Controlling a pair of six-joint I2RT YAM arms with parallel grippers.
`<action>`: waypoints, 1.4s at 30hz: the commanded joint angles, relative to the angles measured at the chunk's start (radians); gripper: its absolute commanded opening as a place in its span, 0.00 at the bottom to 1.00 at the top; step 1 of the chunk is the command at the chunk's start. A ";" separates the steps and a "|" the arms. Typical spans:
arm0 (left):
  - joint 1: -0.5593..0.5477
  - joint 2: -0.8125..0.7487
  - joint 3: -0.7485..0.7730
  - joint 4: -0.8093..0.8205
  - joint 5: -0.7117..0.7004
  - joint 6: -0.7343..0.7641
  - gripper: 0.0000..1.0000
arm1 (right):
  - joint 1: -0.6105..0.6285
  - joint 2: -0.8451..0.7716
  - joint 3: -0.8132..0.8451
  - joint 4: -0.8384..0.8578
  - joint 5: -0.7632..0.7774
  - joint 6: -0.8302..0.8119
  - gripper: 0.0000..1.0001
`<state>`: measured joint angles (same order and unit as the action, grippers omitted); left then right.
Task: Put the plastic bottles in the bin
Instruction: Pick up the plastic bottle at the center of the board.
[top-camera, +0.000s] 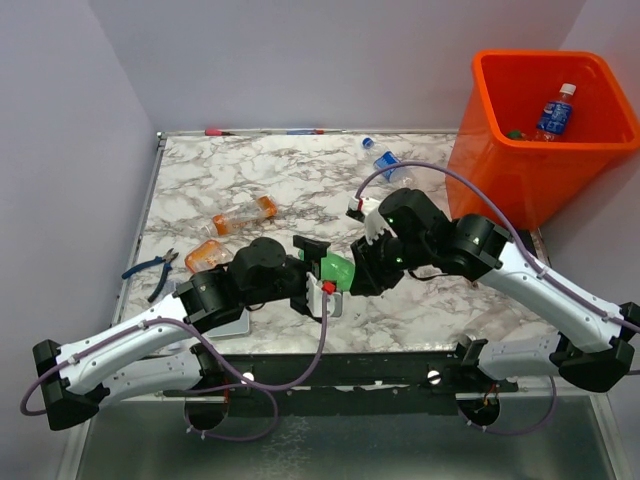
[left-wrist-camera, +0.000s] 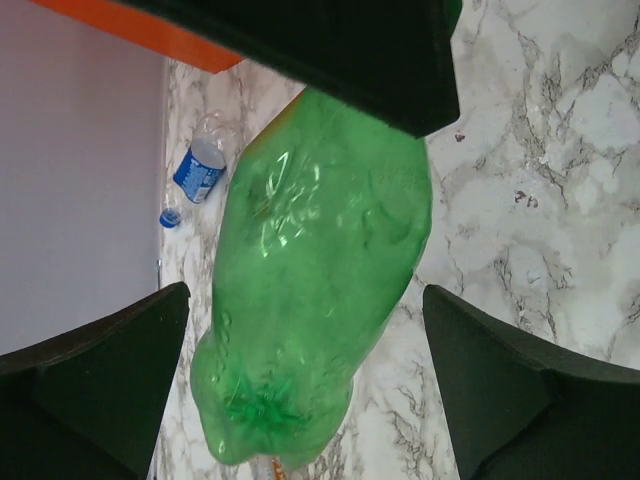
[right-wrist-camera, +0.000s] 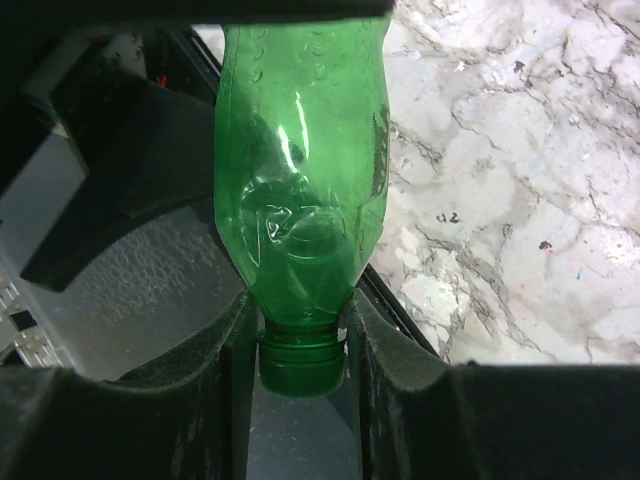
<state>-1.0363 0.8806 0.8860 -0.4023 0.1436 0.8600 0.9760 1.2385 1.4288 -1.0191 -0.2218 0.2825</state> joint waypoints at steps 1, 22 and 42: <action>-0.031 0.019 0.013 0.001 -0.044 0.067 0.98 | 0.000 0.029 0.056 -0.021 -0.091 -0.039 0.00; -0.033 0.004 -0.017 0.094 -0.075 -0.097 0.48 | 0.000 -0.001 0.185 -0.005 -0.049 -0.033 0.68; -0.033 0.061 -0.289 0.850 0.094 -1.256 0.34 | 0.000 -0.425 -0.390 0.769 0.349 0.175 0.86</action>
<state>-1.0706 0.9428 0.5739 0.3168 0.2188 -0.2481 0.9722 0.7750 1.0641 -0.3359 0.0956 0.4187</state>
